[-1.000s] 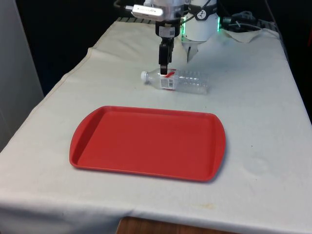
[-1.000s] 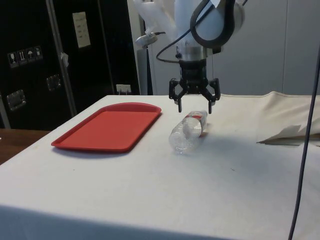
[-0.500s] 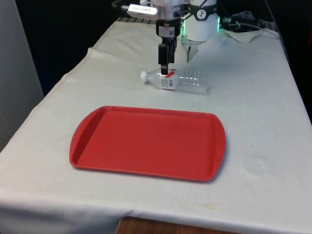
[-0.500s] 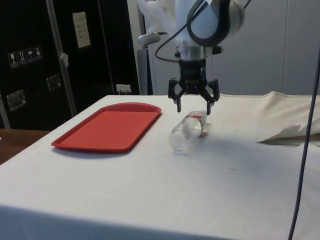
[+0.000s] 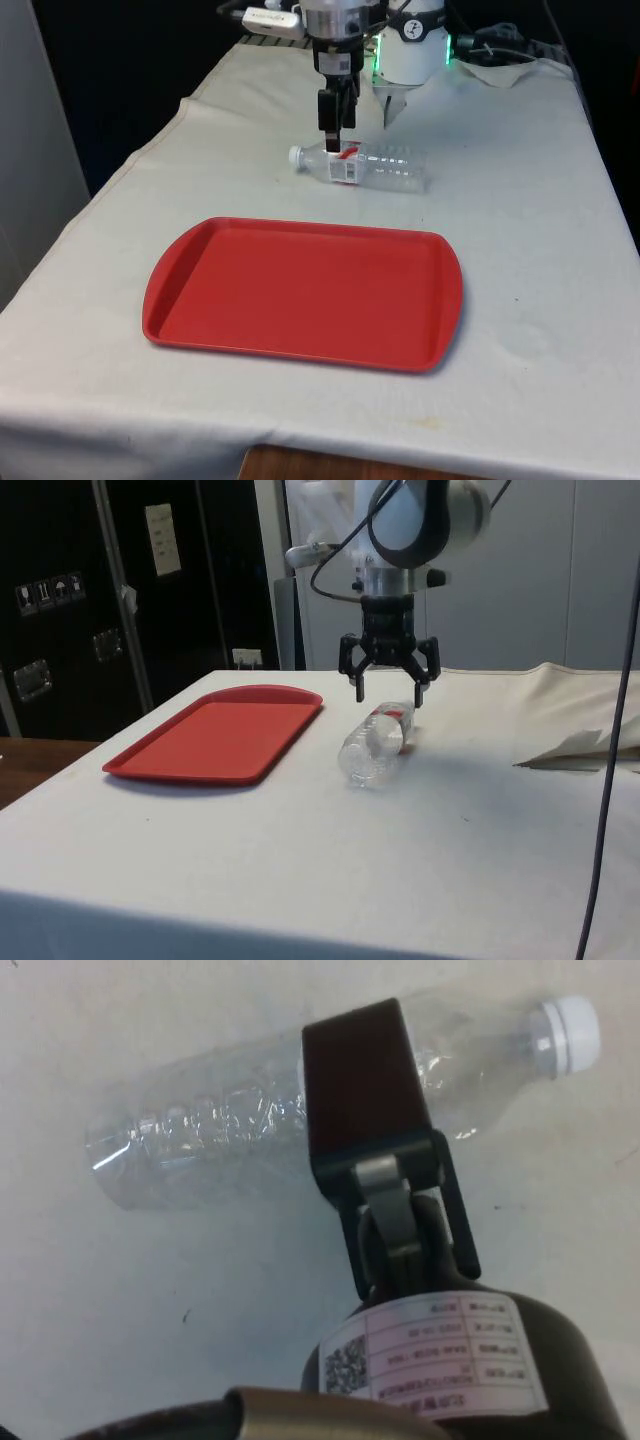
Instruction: Place the bottle upright on the tray.
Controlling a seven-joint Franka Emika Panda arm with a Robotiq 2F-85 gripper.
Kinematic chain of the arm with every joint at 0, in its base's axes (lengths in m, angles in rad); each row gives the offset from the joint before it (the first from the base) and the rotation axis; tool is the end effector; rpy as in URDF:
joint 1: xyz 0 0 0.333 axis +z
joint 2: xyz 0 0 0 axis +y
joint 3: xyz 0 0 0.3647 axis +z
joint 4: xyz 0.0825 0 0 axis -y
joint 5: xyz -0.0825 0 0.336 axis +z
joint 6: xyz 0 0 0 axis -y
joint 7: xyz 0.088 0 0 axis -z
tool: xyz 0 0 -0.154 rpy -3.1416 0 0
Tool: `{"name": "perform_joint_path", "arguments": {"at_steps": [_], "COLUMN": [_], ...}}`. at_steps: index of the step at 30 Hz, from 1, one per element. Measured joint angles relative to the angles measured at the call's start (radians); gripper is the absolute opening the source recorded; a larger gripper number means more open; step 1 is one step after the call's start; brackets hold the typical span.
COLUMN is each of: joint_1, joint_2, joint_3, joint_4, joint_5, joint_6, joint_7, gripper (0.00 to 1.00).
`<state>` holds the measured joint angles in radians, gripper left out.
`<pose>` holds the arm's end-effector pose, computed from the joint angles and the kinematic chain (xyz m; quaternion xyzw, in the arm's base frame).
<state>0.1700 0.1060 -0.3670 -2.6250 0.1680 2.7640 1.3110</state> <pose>0.4142 -0.0888 0.2638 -0.6746 0.7378 -0.0110 0.0228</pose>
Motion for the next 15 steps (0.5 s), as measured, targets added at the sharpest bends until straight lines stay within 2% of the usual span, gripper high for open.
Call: {"name": "perform_joint_path", "arguments": {"at_steps": [8, 15], "joint_1": [-0.005, -0.009], "joint_2": [0.0, 0.0], "joint_3": [-0.009, -0.013], "joint_4": [0.009, 0.015], "joint_5": [0.046, 0.134], "joint_6": [-0.027, -0.049], "joint_7": [-0.046, -0.128], "gripper": [1.0, 1.0]}}
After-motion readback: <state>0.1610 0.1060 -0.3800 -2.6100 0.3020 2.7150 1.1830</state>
